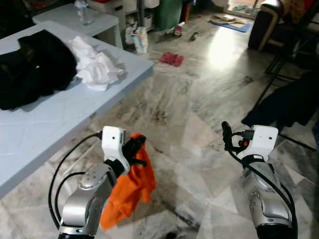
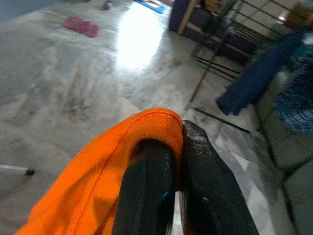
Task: Hang hanger
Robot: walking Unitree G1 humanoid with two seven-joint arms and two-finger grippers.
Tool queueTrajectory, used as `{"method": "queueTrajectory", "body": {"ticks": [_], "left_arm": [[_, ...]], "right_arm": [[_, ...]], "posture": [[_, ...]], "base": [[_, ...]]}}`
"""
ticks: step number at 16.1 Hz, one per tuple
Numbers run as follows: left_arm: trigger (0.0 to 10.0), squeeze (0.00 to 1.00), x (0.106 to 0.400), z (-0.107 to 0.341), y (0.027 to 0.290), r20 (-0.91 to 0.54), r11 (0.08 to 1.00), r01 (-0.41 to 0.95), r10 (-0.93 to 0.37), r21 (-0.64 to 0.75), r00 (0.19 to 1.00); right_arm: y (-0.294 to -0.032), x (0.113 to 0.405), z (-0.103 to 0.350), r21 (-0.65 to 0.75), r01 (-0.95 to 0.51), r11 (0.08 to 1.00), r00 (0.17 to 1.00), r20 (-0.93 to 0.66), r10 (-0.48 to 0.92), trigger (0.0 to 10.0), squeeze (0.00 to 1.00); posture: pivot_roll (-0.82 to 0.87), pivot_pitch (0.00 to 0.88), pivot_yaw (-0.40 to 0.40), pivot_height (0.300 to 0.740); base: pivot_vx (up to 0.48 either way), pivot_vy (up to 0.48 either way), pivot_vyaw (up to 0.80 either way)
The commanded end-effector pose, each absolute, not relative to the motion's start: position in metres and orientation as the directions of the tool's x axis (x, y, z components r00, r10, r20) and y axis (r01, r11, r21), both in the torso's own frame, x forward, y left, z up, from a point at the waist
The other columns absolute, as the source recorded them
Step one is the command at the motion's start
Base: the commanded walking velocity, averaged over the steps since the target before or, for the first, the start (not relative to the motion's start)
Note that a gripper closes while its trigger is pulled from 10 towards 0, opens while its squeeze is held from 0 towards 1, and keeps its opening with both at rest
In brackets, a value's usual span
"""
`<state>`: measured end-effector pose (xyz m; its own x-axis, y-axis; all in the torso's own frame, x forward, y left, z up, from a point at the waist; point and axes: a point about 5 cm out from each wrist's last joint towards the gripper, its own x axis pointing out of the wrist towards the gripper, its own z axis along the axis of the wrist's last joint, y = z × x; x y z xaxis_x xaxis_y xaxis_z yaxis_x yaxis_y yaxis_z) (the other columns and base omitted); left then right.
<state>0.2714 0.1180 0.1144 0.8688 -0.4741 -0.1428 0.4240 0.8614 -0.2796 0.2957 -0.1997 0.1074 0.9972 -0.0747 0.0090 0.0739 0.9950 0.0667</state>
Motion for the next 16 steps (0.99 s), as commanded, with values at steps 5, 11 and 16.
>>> {"method": "queueTrajectory", "body": {"ticks": [5, 11, 16], "left_arm": [[10.0, 0.00, 0.2706, 0.1230, 0.1159, -0.102, 0.850, 0.455, -0.494, -0.266, 0.863], [10.0, 0.00, 0.2701, 0.1219, 0.1143, -0.109, 0.848, 0.459, -0.500, -0.265, 0.859], [10.0, 0.00, 0.2716, 0.1216, 0.1130, -0.134, 0.861, 0.415, -0.468, -0.294, 0.874]], "right_arm": [[-0.2018, 0.2952, 0.1096, 0.064, 0.087, 0.994, 0.996, 0.015, -0.088, 10.0, 0.00], [-0.2016, 0.2955, 0.1091, 0.062, 0.087, 0.994, 0.996, 0.013, -0.088, 10.0, 0.00], [-0.2009, 0.2950, 0.1082, 0.063, 0.085, 0.994, 0.996, 0.008, -0.086, 10.0, 0.00]], "posture": [[0.00, 0.082, -0.009, 0.740], [0.00, 0.082, -0.009, 0.740], [0.00, 0.083, -0.010, 0.740]], "base": [[0.272, 0.000, -0.80], [0.173, 0.000, -0.80], [0.000, 0.000, -0.25]]}}
